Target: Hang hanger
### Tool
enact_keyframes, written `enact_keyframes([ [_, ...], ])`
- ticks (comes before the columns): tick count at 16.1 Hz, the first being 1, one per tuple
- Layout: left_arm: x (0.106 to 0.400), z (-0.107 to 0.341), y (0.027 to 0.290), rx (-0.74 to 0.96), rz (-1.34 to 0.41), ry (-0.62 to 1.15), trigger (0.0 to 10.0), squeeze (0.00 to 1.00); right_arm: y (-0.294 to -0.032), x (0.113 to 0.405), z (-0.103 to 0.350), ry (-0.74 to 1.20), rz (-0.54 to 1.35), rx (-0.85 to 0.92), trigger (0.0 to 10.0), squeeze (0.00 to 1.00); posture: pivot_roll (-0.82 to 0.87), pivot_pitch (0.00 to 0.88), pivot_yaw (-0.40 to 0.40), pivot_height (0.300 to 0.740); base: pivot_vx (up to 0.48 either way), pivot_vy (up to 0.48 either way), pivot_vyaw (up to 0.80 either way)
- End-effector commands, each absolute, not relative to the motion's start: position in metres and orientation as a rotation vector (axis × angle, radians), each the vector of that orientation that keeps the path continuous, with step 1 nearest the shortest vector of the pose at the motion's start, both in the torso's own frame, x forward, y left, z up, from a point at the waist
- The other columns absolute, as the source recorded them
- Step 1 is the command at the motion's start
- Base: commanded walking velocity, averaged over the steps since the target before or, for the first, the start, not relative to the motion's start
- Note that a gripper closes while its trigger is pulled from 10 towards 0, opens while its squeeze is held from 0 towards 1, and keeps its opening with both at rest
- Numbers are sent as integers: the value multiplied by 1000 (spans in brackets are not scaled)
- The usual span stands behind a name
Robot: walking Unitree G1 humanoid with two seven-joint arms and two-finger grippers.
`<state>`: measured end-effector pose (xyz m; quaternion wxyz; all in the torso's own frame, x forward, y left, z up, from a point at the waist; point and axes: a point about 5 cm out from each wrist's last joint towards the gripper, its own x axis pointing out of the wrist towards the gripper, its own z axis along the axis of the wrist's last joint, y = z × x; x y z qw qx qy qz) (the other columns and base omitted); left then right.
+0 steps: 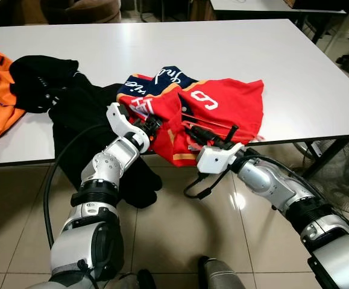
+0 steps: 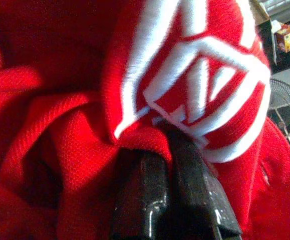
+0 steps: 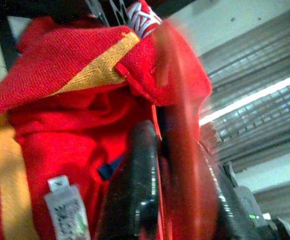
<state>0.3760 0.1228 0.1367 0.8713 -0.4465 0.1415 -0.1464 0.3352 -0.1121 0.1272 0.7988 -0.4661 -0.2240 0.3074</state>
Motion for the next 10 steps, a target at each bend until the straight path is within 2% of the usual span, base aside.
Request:
enact_keyframes([
  [1,378,139,121,-934,-297,302,0,0,-116,337,132,-473,617,-947,10000,1000,-290,89,70,740,0,0,0],
  [6,378,136,121,-938,-286,310,0,0,-124,340,144,-483,546,-877,10000,1000,-292,88,65,740,0,0,0],
  [10,378,132,123,-942,-261,316,0,0,-132,347,163,-463,479,-670,10000,1000,-289,96,58,740,0,0,0],
])
